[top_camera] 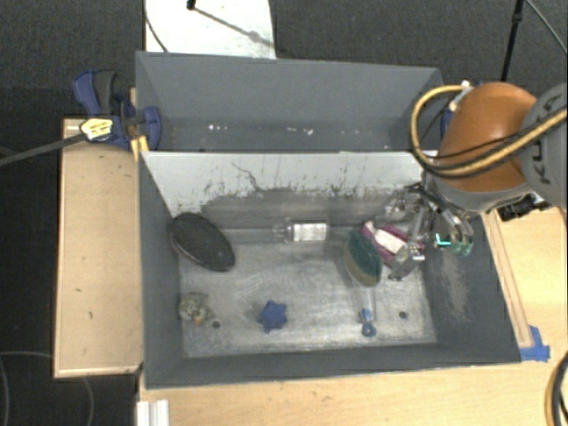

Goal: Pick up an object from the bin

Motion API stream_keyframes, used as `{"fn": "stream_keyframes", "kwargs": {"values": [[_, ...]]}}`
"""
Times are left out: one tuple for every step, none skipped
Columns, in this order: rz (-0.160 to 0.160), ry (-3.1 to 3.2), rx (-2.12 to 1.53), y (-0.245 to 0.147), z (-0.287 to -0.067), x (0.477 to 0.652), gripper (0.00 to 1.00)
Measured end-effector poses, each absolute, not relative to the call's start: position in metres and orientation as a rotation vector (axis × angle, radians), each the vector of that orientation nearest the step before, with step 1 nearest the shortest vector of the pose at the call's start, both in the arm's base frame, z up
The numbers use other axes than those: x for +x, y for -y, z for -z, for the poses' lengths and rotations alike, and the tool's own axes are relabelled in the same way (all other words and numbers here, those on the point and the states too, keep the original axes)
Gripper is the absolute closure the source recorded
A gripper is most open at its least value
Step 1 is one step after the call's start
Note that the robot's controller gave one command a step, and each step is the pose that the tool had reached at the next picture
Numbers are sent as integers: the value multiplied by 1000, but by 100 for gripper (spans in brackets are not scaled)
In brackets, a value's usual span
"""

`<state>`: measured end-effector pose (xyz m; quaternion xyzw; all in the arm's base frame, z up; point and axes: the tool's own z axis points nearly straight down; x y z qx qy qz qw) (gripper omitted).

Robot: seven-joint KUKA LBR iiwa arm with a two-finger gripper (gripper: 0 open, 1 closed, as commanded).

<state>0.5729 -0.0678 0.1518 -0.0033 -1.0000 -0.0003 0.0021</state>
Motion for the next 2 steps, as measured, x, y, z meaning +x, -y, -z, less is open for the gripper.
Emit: {"fn": "stream_keyframes", "kwargs": {"values": [[3, 3109, -581, 121, -77, 583, 0], [4, 3110, -573, 120, -78, 583, 100]]}}
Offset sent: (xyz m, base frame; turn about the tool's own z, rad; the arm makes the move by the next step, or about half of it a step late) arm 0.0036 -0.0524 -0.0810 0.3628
